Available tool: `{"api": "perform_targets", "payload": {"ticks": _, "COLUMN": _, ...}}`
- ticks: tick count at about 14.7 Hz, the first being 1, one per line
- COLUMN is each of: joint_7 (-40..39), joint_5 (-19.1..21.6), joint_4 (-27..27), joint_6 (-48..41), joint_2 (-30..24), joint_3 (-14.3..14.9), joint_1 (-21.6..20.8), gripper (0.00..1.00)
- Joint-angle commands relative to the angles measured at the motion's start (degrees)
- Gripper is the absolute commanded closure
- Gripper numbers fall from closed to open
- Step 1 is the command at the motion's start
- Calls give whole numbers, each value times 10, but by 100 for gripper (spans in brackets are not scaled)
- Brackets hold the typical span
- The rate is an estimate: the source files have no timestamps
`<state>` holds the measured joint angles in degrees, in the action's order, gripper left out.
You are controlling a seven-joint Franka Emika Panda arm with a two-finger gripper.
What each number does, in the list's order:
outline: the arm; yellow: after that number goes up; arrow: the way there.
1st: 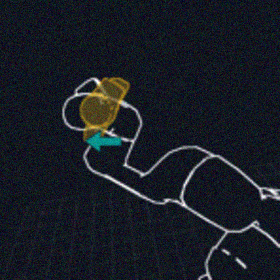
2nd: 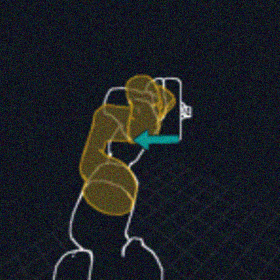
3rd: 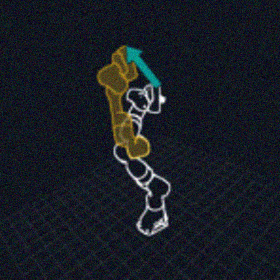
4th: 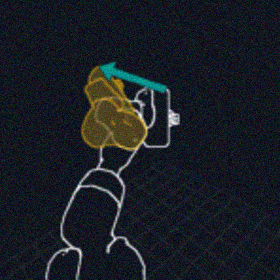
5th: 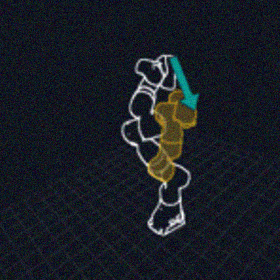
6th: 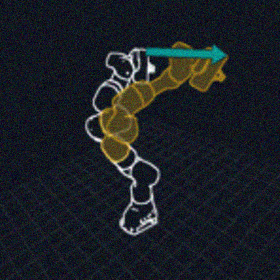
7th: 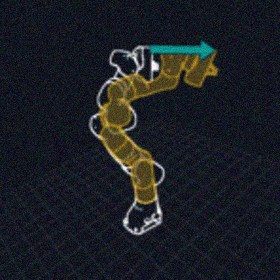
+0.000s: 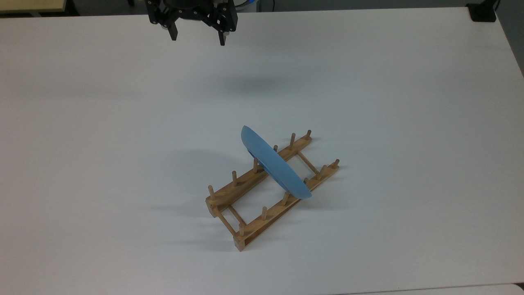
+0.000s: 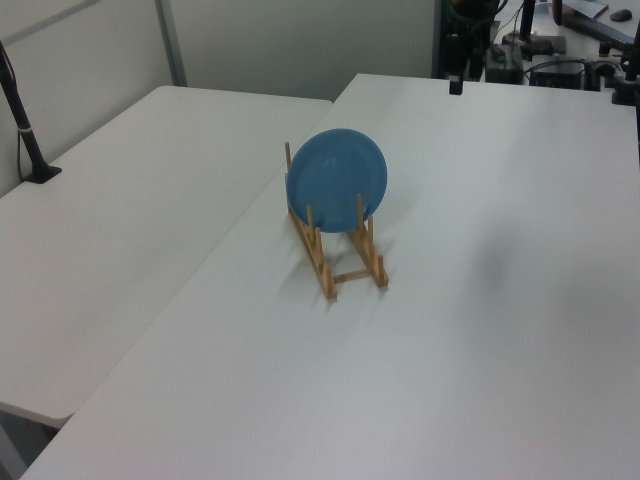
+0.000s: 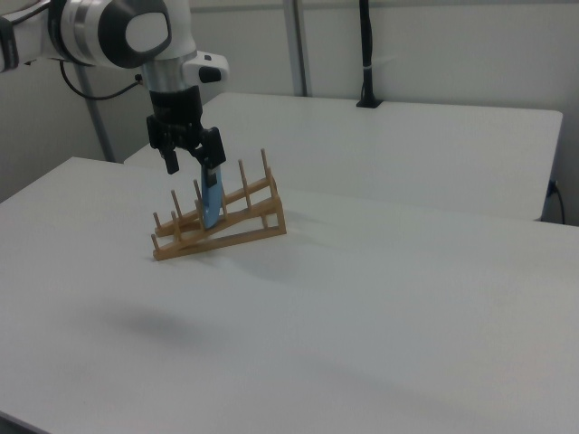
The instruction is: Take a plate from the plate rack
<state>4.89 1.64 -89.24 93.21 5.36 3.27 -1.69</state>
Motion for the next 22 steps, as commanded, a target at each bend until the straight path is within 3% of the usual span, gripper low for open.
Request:
{"api": "perform_targets", "payload": {"ticks": 1, "joint_7": -17, "joint_5": 2, "joint_4": 5, "joint_6": 22, "joint_2": 2, "joint_3": 14, "joint_1": -12, "gripper": 0}}
{"api": "perform_targets", "payload": {"ticks": 14, "joint_7": -26, "joint_5": -2, "joint_4": 6, "joint_6": 29, "joint_2": -5, "joint_3": 17, "joint_1": -5, "gripper": 0}}
{"api": "perform_targets", "payload": {"ticks": 19, "joint_7": -106, "joint_5": -1, "joint_4": 23, "joint_6": 43, "joint_2": -8, "joint_3": 29, "joint_1": -9, "gripper": 0}}
{"api": "perform_targets", "payload": {"ticks": 22, "joint_7": -156, "joint_5": -15, "joint_4": 46, "joint_6": 99, "joint_2": -1, "joint_3": 31, "joint_1": -38, "gripper": 0}}
